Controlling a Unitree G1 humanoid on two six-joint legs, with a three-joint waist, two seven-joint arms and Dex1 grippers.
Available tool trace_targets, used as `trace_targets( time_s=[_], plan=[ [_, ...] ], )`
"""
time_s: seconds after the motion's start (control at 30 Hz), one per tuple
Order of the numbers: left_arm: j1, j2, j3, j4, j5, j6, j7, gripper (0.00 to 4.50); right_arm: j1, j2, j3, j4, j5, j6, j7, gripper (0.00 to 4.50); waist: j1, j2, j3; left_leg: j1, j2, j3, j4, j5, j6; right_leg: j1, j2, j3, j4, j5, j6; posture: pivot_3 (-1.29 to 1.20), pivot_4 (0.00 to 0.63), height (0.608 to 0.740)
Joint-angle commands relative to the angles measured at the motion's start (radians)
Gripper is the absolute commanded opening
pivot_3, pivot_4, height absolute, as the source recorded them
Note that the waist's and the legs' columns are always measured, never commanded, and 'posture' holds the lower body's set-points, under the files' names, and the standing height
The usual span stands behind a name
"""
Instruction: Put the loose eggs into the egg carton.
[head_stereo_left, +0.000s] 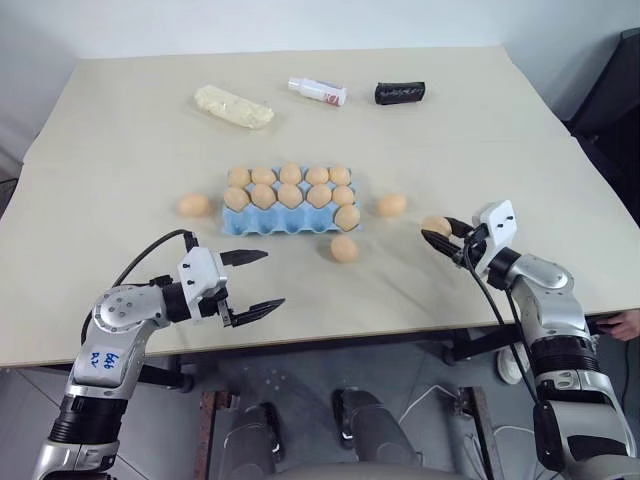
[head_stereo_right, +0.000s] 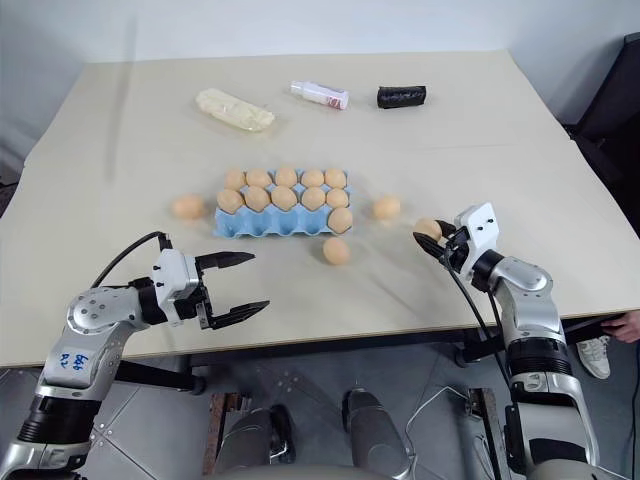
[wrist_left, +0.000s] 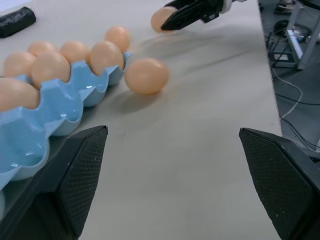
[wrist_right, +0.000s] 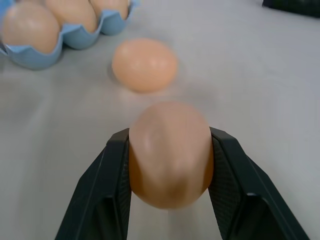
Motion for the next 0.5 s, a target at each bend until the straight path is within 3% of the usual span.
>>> trace_targets(
  time_s=[0.03,0.23,0.5],
  plan=[
    [0.024,0.009,0.066,-0.001,-0.01,-0.007,0.039,4.5,-0.01,0.004,-0.003,-0.142,0.039,0.045,0.009,1.88,-0.001,0.0,0.0,0.0,0.0,0.0,0.0,0.0,-0.001,0.0,0.0,0.0,0.0,0.0,0.0,0.0,0.15,0.74],
    [0.096,0.005,0.205,0.089,-0.015,-0.008,0.126,4.5,-0.123,0.089,0.109,-0.297,0.008,0.211,-0.046,1.88,-0.022,0.0,0.0,0.0,0.002,0.0,0.0,-0.001,-0.002,-0.001,0.0,0.0,0.001,0.0,-0.001,0.0,0.15,0.74],
    [0.146,-0.008,0.243,0.075,-0.016,-0.012,0.169,4.5,-0.258,0.227,0.234,-0.179,-0.088,0.222,-0.1,1.88,-0.021,0.0,0.0,-0.002,0.001,-0.001,-0.003,-0.001,-0.003,-0.002,-0.003,-0.004,-0.001,-0.001,-0.003,0.0,0.15,0.74]
  ],
)
